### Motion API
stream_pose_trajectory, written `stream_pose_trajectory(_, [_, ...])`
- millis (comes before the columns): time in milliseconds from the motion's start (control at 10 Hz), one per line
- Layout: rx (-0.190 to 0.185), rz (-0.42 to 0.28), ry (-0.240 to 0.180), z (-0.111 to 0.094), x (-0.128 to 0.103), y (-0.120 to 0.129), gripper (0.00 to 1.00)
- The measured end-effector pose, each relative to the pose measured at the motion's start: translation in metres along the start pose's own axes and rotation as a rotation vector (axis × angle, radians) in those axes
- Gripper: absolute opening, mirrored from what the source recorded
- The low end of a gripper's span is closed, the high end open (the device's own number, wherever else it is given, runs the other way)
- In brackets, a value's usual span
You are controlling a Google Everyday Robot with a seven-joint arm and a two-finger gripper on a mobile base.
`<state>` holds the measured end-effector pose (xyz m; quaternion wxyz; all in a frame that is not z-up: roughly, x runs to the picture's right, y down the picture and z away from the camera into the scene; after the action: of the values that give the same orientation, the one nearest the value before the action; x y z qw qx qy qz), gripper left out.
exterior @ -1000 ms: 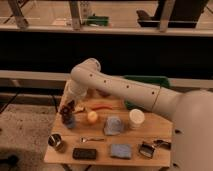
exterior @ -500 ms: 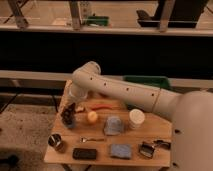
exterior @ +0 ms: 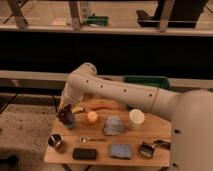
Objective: Place grapes in plastic cup
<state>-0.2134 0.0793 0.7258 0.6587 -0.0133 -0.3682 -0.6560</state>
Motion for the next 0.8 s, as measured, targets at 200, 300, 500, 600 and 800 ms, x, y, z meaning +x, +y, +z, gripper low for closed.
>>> stream_pose_trajectory(200, [0.005,-0.031,0.014,-0.0016,-0.0039,-0.0139,0.0])
stream_pose_trajectory(300, [0.005,-0.029,0.016,-0.002,-0.0035,-0.0123,0.0])
stream_pose_trajectory(500, [0.005,-0.03,0.015,-0.0018,-0.0037,-0.013,0.0])
stream_pose_trajectory(600, [0.005,-0.03,0.015,-0.0017,-0.0037,-0.0131,0.0])
stream_pose_trajectory(800, [0.005,-0.029,0.016,-0.002,-0.0036,-0.0129,0.0])
